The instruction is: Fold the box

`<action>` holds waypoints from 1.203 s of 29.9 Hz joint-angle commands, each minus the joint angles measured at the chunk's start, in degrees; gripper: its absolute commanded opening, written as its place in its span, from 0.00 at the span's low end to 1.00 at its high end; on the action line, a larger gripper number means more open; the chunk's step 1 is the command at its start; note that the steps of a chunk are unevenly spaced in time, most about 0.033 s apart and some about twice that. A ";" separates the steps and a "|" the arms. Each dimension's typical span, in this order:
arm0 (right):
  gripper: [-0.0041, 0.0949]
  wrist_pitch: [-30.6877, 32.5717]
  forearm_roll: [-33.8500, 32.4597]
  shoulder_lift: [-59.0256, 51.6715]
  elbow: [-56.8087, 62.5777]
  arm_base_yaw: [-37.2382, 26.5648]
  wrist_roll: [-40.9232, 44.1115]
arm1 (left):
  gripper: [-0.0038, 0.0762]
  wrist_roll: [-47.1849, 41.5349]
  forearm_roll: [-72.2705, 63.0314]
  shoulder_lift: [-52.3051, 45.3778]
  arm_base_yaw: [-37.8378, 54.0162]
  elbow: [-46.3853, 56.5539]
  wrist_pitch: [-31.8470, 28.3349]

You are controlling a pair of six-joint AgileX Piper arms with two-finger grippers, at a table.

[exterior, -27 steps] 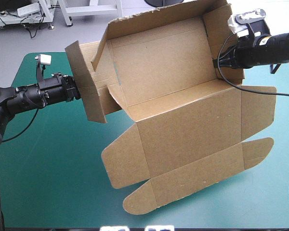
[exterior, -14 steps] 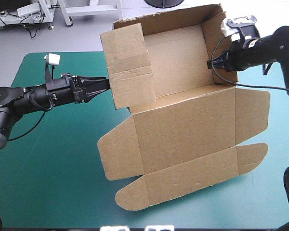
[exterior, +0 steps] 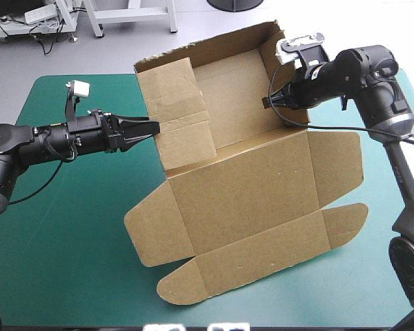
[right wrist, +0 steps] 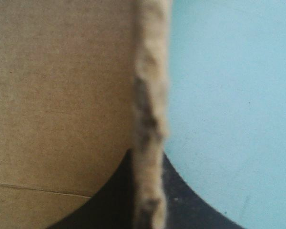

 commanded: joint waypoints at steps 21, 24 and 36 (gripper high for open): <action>0.02 -5.20 5.16 -2.14 -1.64 1.81 6.42 | 0.53 -44.89 44.17 -5.79 -22.41 -3.94 -30.87; 0.02 -5.13 6.31 -2.14 -1.64 1.81 6.92 | 0.47 -54.78 53.42 -5.14 -24.76 -3.94 -33.38; 0.02 -3.76 9.11 -1.70 -1.64 2.37 7.04 | 0.41 -59.52 57.93 -2.45 -26.69 -3.94 -42.83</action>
